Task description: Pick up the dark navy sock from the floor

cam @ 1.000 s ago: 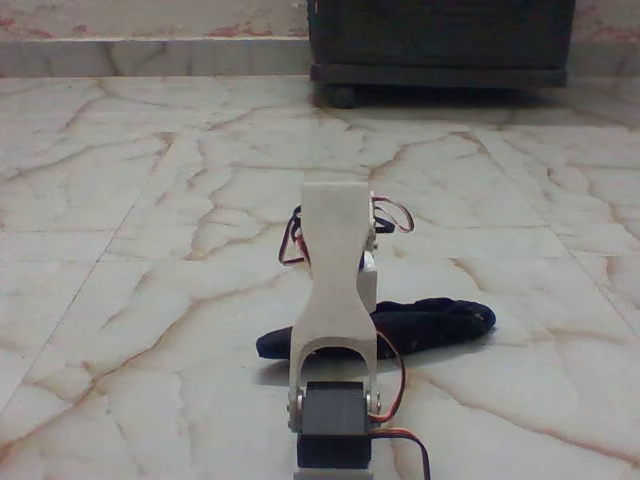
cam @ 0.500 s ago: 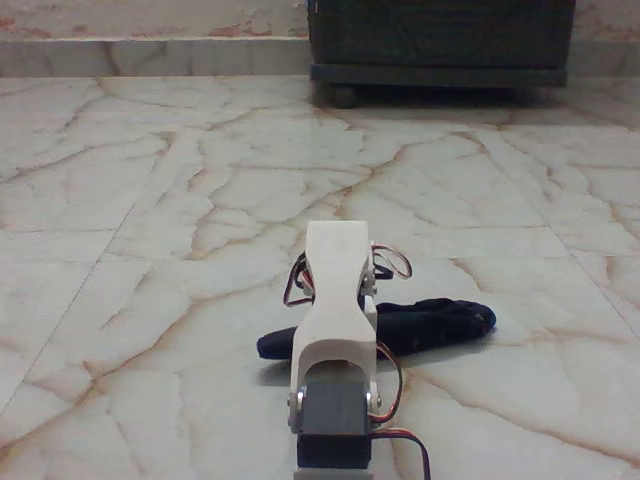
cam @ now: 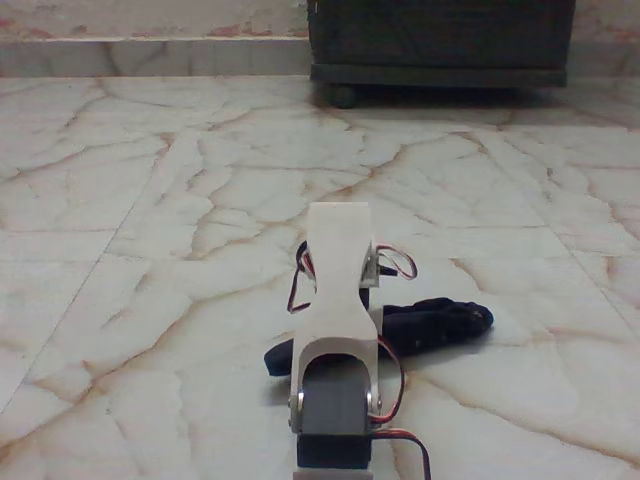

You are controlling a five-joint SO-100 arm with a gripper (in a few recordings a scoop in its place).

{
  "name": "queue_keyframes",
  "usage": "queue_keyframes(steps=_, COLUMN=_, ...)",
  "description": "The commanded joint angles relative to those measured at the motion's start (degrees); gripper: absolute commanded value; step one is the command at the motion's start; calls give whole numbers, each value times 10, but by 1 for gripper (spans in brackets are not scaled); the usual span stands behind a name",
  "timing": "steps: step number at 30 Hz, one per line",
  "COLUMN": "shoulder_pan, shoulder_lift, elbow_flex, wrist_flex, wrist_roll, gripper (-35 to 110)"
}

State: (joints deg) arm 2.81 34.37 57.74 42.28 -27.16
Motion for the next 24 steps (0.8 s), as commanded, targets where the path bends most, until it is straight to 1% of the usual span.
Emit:
queue_keyframes(steps=1, shoulder_pan=6, shoulder_lift=81, elbow_flex=46, wrist_flex=-23, wrist_roll=-10, gripper=0)
queue_keyframes(steps=3, shoulder_pan=10, shoulder_lift=145, elbow_flex=140, wrist_flex=-59, wrist_roll=-17, gripper=0)
queue_keyframes(steps=5, shoulder_pan=9, shoulder_lift=214, elbow_flex=258, wrist_flex=-139, wrist_roll=-44, gripper=0)
queue_keyframes(steps=7, shoulder_pan=5, shoulder_lift=276, elbow_flex=344, wrist_flex=-170, wrist_roll=-69, gripper=0)
queue_keyframes(steps=10, shoulder_pan=8, shoulder_lift=412, elbow_flex=527, wrist_flex=-289, wrist_roll=-119, gripper=0)
queue_keyframes(steps=11, shoulder_pan=9, shoulder_lift=446, elbow_flex=562, wrist_flex=-308, wrist_roll=-131, gripper=0)
queue_keyframes(steps=14, shoulder_pan=15, shoulder_lift=526, elbow_flex=628, wrist_flex=-321, wrist_roll=-181, gripper=0)
queue_keyframes(steps=17, shoulder_pan=18, shoulder_lift=562, elbow_flex=635, wrist_flex=-303, wrist_roll=-192, gripper=0)
queue_keyframes(steps=19, shoulder_pan=19, shoulder_lift=611, elbow_flex=691, wrist_flex=-336, wrist_roll=-200, gripper=0)
queue_keyframes(steps=20, shoulder_pan=18, shoulder_lift=628, elbow_flex=704, wrist_flex=-336, wrist_roll=-202, gripper=0)
queue_keyframes(steps=22, shoulder_pan=18, shoulder_lift=672, elbow_flex=764, wrist_flex=-390, wrist_roll=-217, gripper=0)
queue_keyframes(steps=23, shoulder_pan=18, shoulder_lift=688, elbow_flex=779, wrist_flex=-391, wrist_roll=-227, gripper=0)
queue_keyframes(steps=24, shoulder_pan=19, shoulder_lift=715, elbow_flex=816, wrist_flex=-415, wrist_roll=-240, gripper=0)
